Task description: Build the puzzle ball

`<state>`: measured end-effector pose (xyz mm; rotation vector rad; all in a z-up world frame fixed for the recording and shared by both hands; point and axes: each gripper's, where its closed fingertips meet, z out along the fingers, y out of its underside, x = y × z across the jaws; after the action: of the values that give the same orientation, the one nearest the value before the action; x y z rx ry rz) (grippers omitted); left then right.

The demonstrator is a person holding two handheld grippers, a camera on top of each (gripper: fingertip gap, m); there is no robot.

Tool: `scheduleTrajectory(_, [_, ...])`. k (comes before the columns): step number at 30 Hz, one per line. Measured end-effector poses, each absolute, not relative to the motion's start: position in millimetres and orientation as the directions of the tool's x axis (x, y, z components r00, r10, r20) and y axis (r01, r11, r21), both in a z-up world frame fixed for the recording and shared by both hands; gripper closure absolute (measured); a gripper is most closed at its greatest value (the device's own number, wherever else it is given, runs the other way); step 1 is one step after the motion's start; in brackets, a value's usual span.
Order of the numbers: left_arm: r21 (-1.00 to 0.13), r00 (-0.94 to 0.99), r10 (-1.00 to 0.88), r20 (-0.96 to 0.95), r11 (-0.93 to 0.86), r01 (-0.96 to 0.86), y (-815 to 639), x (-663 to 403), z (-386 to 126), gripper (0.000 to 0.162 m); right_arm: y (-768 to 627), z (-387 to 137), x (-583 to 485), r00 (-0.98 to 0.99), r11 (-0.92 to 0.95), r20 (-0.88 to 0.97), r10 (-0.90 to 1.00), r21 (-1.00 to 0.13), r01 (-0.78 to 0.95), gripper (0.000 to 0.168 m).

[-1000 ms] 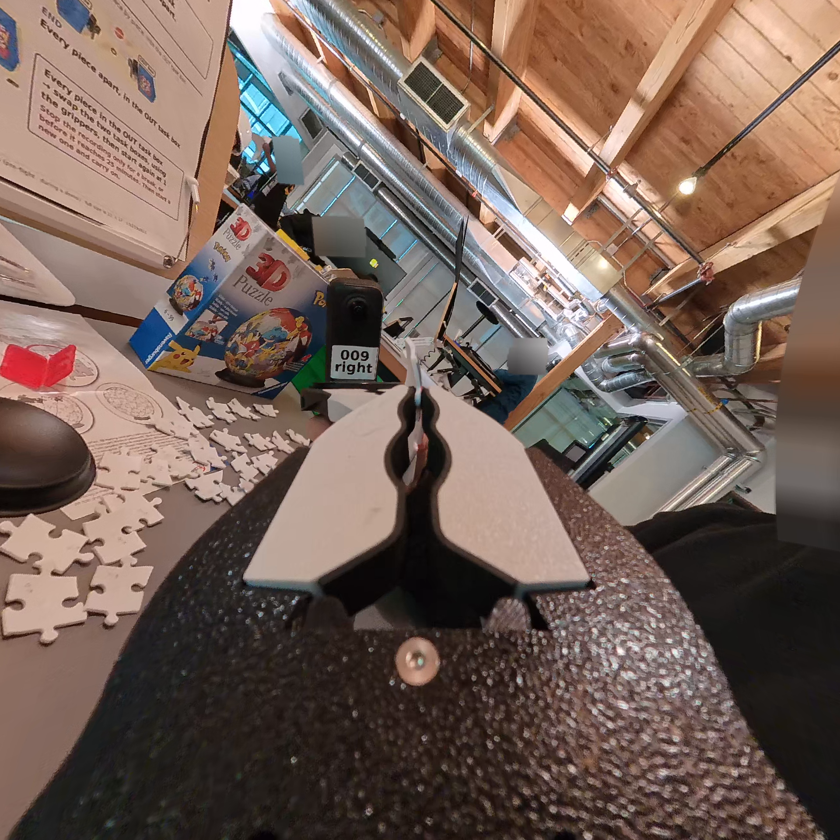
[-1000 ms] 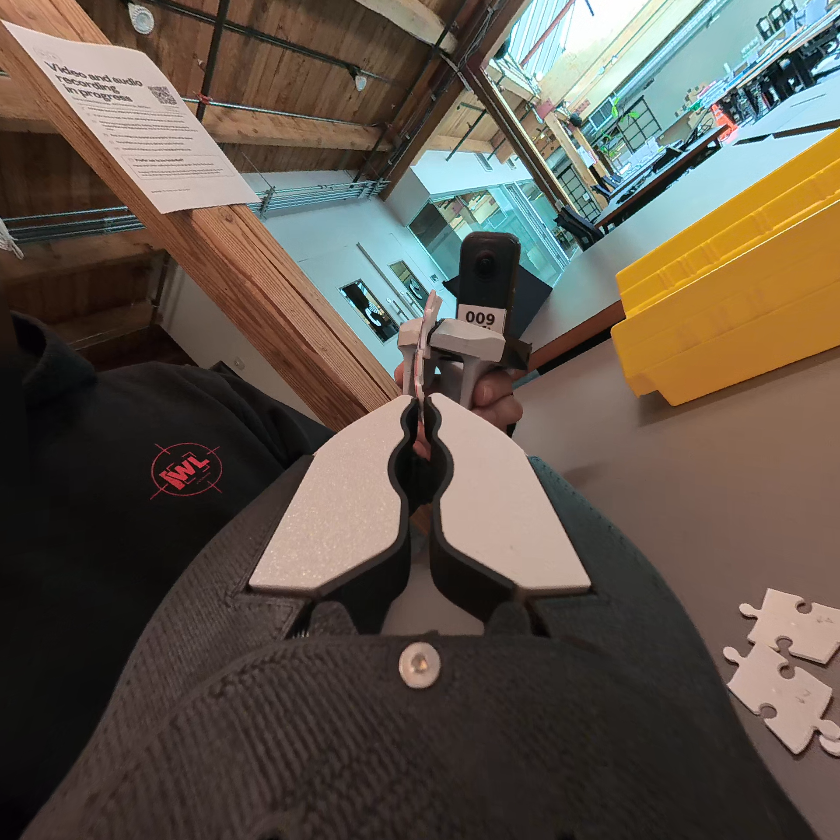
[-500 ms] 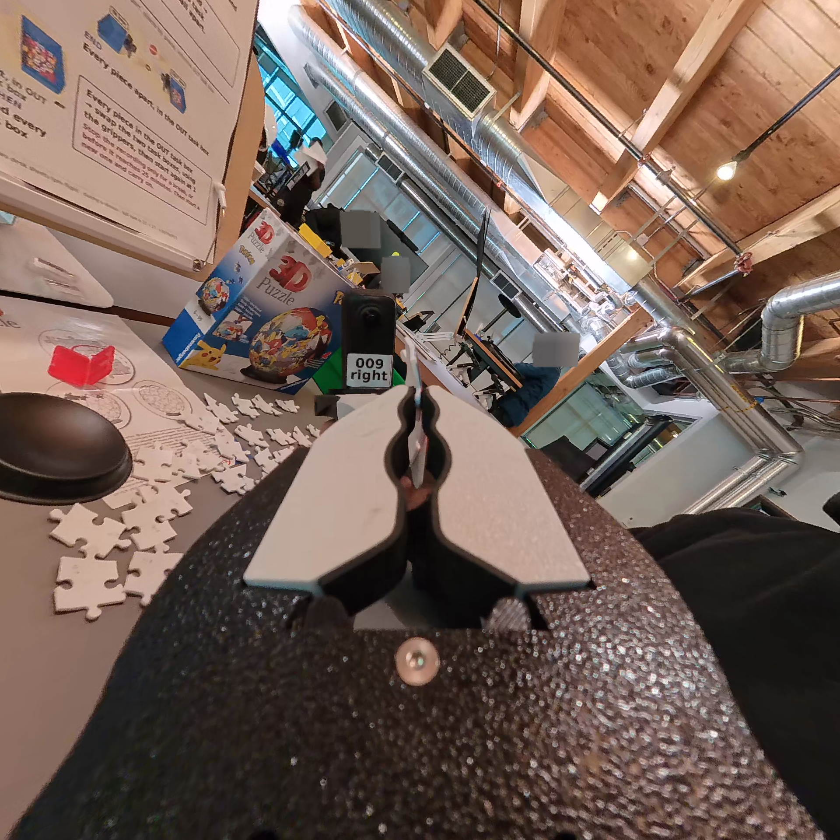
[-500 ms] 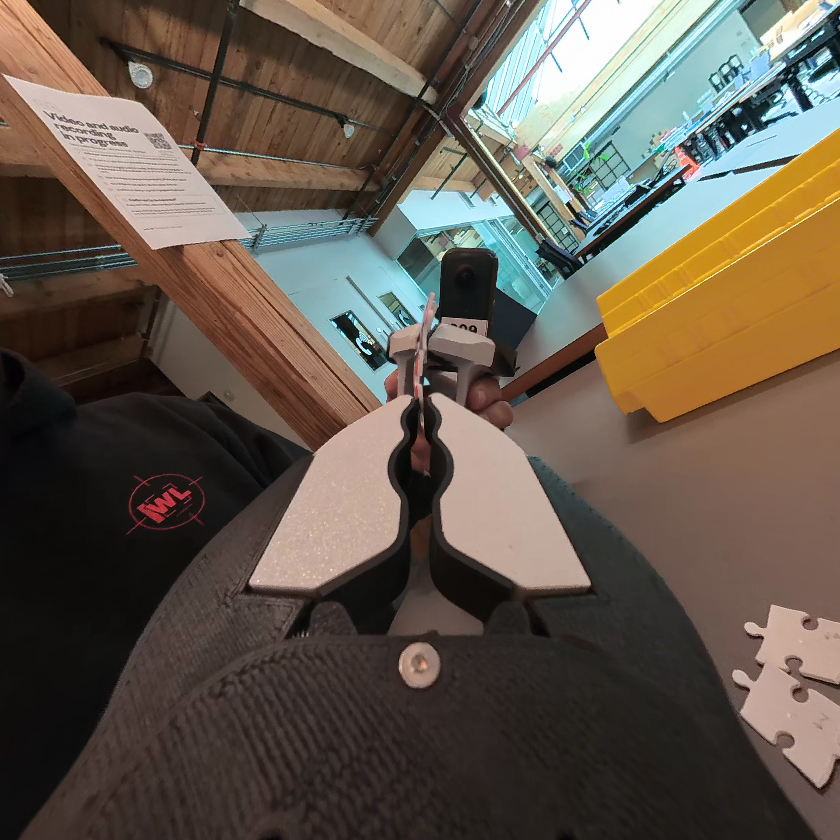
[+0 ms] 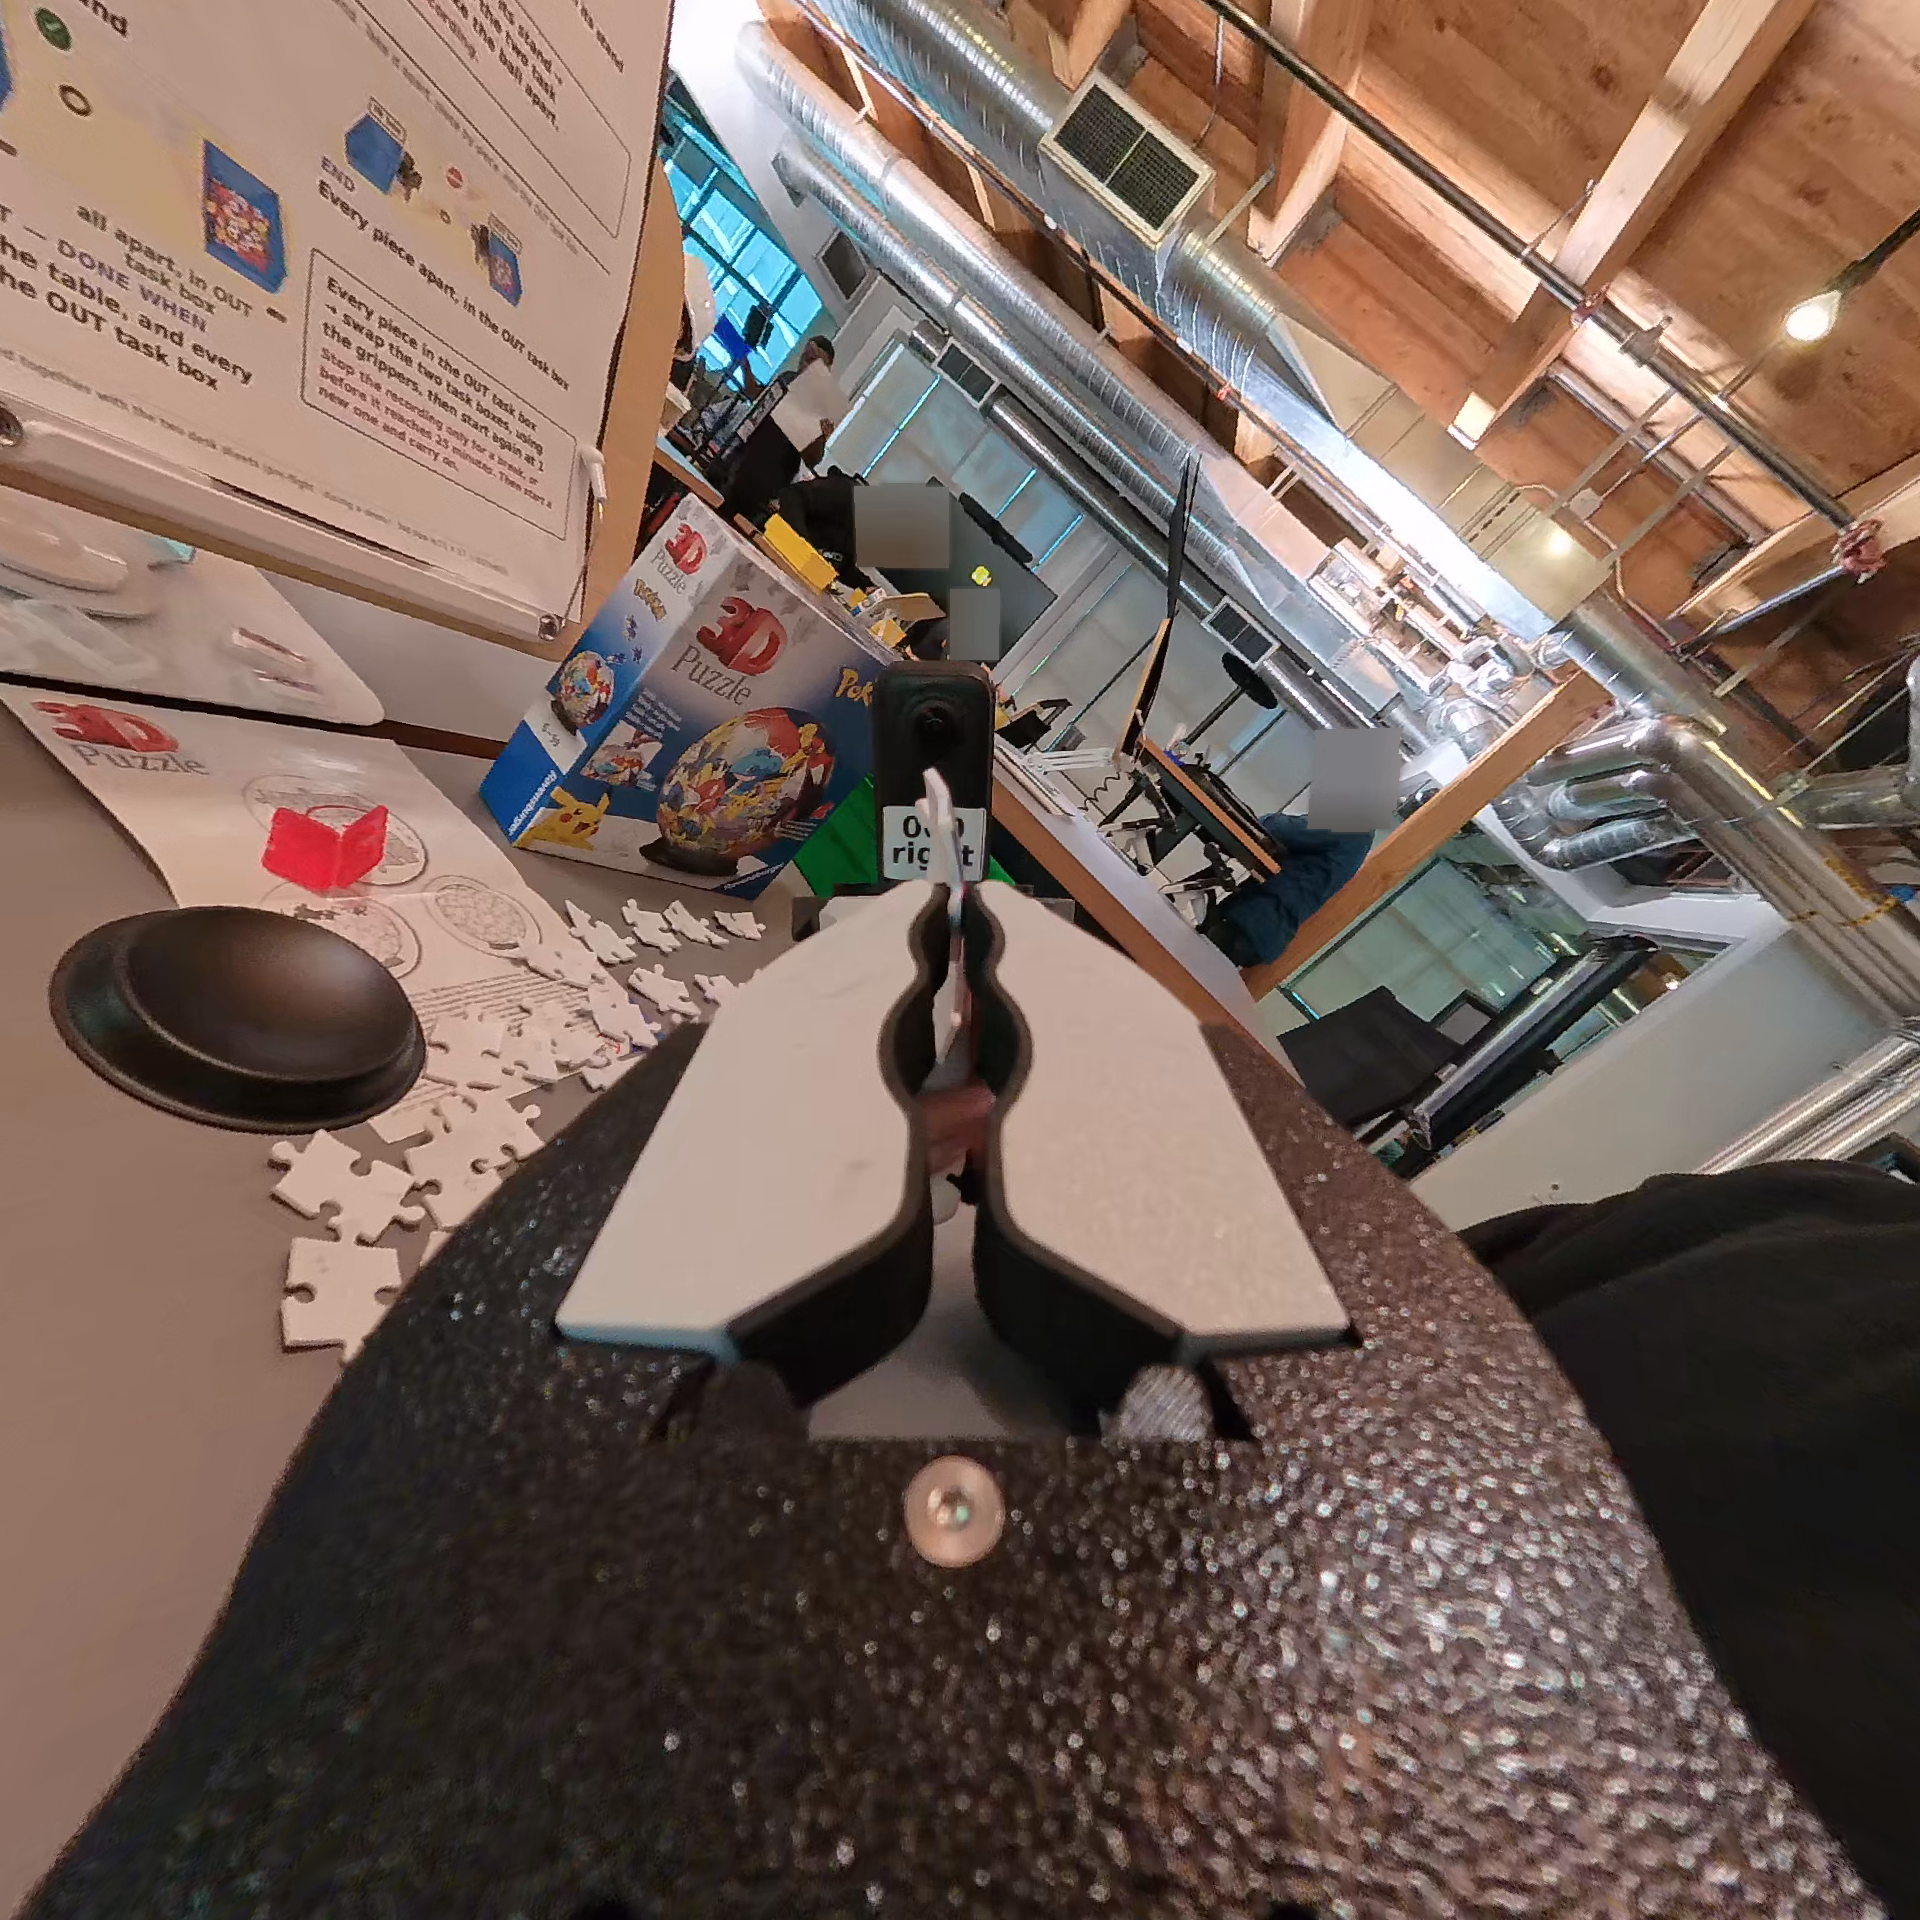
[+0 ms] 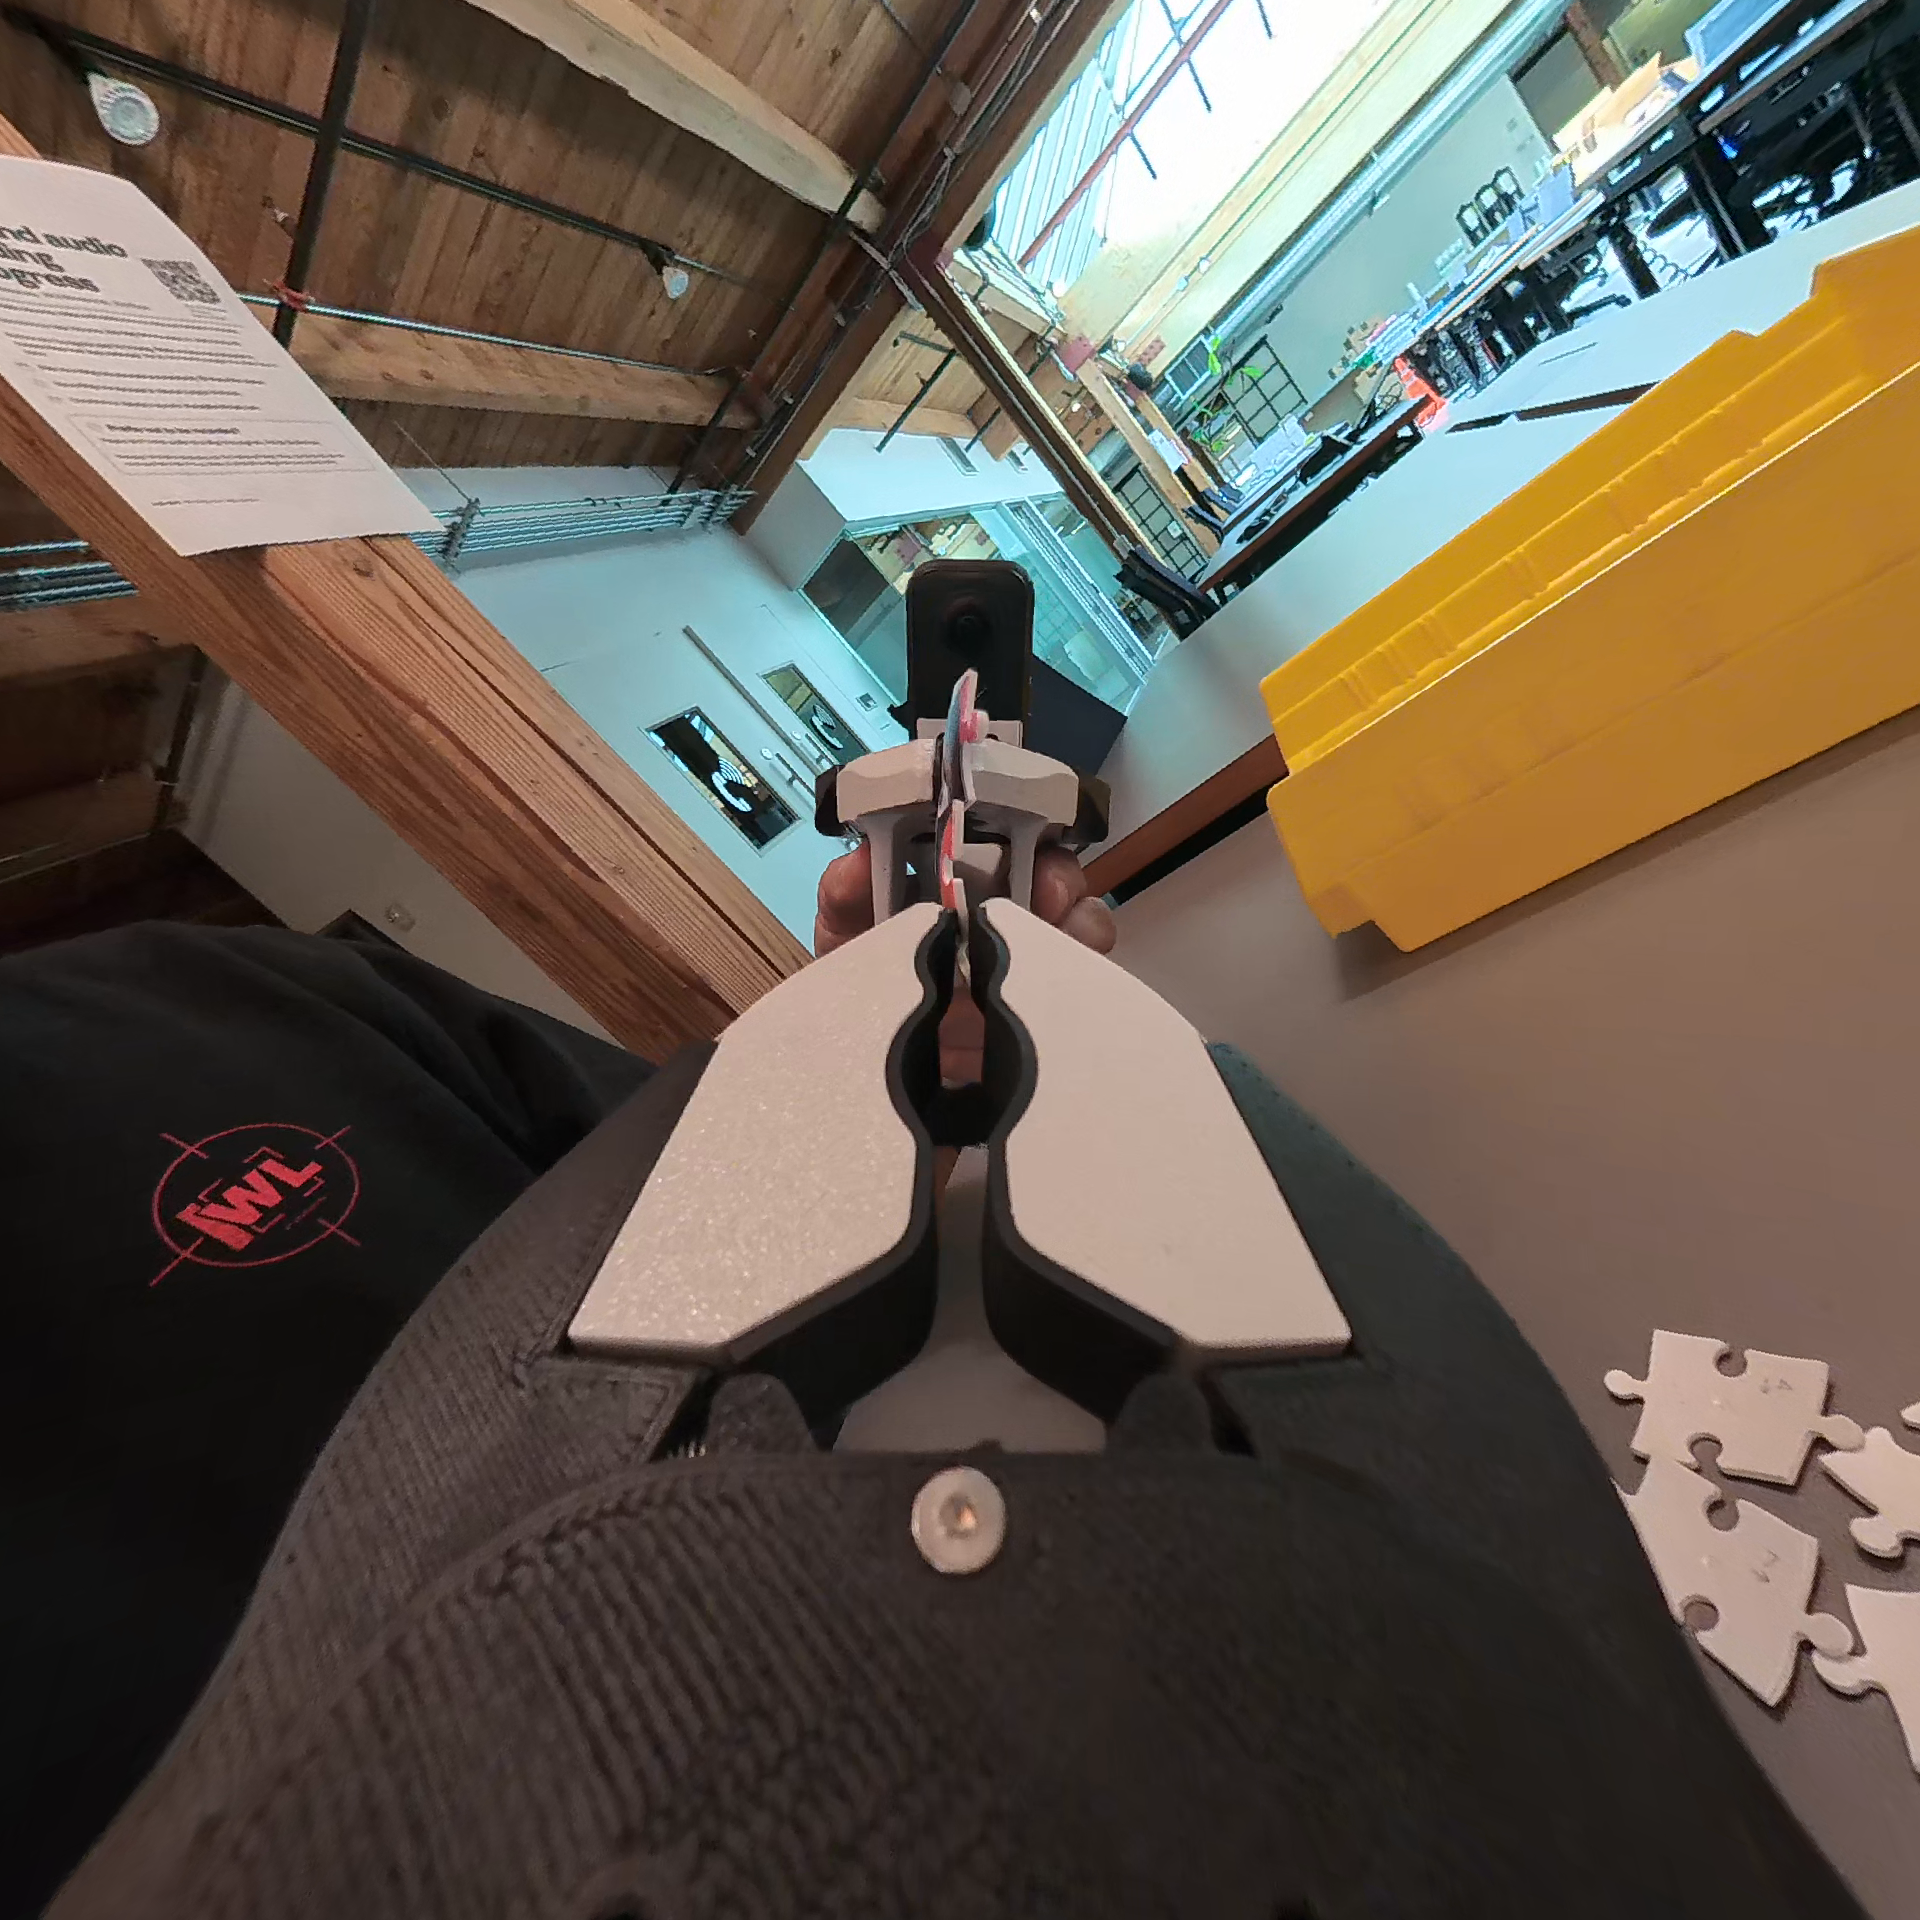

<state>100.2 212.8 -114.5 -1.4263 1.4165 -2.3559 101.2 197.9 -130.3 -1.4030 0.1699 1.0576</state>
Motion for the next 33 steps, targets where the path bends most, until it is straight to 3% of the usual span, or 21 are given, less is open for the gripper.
scheduleTrajectory(11, [-0.746,-0.613,-0.461,0.642,-0.559,-0.361,211,97,-111,0.161,196,-127,98,0.573,-0.175,-0.641,0.51,-0.73,-0.661,0.166])
scheduleTrajectory(20, [-0.655,-0.641,-0.313,0.7,-0.639,-0.404,208,92,-101,0.16,194,-118,94,0.614,-0.133,-0.581,0.535,-0.775,-0.617,0.166])
scheduleTrajectory(33, [-0.695,-0.65,-0.355,0.673,-0.605,-0.389,208,90,-101,0.161,195,-120,94,0.614,-0.165,-0.609,0.502,-0.764,-0.624,0.166])
